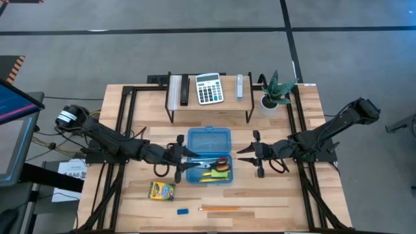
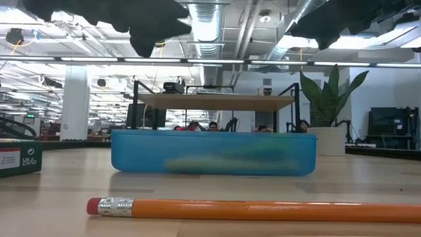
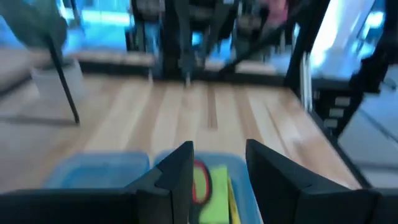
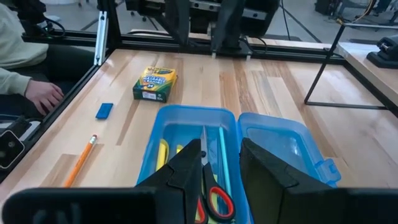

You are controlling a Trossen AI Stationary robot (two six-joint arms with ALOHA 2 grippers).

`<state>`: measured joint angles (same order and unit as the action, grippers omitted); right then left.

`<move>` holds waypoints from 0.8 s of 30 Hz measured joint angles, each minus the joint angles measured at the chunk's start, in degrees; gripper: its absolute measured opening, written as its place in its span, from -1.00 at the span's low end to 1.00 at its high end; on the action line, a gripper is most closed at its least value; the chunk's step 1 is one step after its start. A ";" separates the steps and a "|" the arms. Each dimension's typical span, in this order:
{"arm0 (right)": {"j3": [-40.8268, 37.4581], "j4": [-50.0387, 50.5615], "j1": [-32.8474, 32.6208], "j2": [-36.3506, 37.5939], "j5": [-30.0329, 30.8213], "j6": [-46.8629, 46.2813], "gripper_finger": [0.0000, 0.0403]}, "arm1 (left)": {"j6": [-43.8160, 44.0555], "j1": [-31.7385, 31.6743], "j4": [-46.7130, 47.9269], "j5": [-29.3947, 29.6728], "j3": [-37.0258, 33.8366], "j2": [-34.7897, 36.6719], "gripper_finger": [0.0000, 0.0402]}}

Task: Pack school essentials
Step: Put the orange pencil into the blue supply box

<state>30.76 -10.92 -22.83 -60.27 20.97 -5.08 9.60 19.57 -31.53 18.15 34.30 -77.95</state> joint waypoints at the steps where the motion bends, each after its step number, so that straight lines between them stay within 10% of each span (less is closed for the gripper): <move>1: 0.00 0.02 0.00 0.00 0.00 -0.01 -0.36 | -0.57 0.00 -3.23 0.10 -1.13 0.01 -0.34; 24: 1.35 -11.82 -9.27 -2.95 -0.13 0.08 -0.36 | -0.32 -0.07 -6.75 0.14 -3.37 0.00 -0.34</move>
<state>32.12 -22.73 -32.10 -63.22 20.84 -5.00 9.28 19.50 -38.28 18.29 30.92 -77.95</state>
